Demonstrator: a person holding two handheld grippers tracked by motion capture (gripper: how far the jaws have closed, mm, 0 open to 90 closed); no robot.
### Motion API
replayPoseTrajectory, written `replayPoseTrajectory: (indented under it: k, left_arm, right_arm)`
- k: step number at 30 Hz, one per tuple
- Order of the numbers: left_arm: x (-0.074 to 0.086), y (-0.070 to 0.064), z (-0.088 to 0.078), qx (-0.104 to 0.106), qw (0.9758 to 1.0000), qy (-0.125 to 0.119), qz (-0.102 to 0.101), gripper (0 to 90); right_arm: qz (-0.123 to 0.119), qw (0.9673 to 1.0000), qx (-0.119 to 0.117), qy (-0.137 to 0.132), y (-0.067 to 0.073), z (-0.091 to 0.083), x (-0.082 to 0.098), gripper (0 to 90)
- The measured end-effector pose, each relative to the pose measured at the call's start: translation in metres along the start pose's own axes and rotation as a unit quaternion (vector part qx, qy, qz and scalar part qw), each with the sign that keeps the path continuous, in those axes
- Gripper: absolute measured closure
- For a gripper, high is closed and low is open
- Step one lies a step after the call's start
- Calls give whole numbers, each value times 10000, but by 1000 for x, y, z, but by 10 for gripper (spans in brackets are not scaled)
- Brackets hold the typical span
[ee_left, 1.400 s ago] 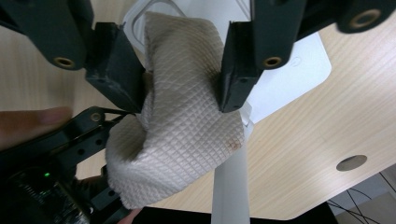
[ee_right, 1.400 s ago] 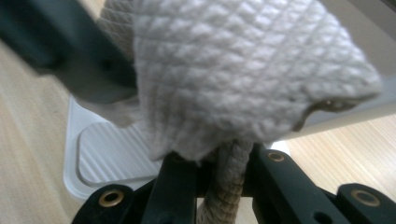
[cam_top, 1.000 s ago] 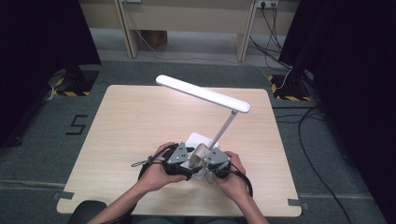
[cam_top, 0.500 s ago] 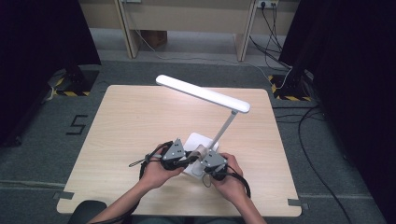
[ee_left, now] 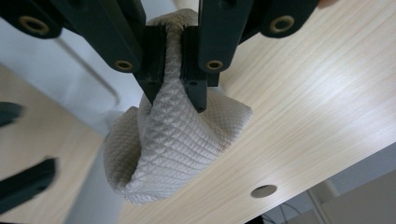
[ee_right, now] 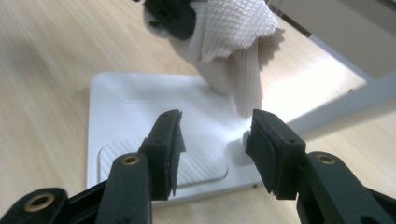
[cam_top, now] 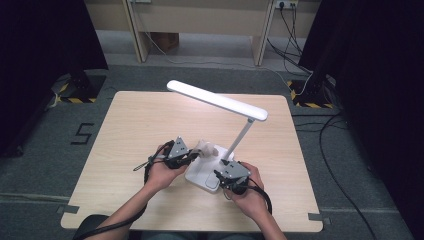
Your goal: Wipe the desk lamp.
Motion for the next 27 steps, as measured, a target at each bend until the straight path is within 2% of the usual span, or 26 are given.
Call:
replayPoseTrajectory:
  k: [5,9,11,14,19,27]
  left_arm:
    - [-6,11,13,-324,9995,38,46,826]
    - [-12,15,27,-461,9988,102,113,825]
    - [-15,17,34,-481,9986,170,169,825]
    - [-16,18,42,-515,9981,260,228,825]
    - [-16,17,53,-396,9982,404,202,824]
    - [-13,14,59,-258,9976,579,263,824]
  right_arm:
    - [92,9999,-55,91,0,1,11,537]
    - [167,9996,-149,151,4,7,15,537]
    - [260,9991,-260,189,5,11,17,544]
    - [546,9969,-528,195,5,16,19,623]
    - [989,9922,-756,71,0,17,20,641]
    - [1095,9901,-850,196,0,23,23,625]
Point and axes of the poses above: each handheld gripper's, and its own axes: z roughly forward along the jaws, x roughly out of its underside, y roughly to its left, the point moved 3 cm from there along z, roughly forward along the jaws, and after that the axes turned 12 degrees about y, right-handed, at the moved point
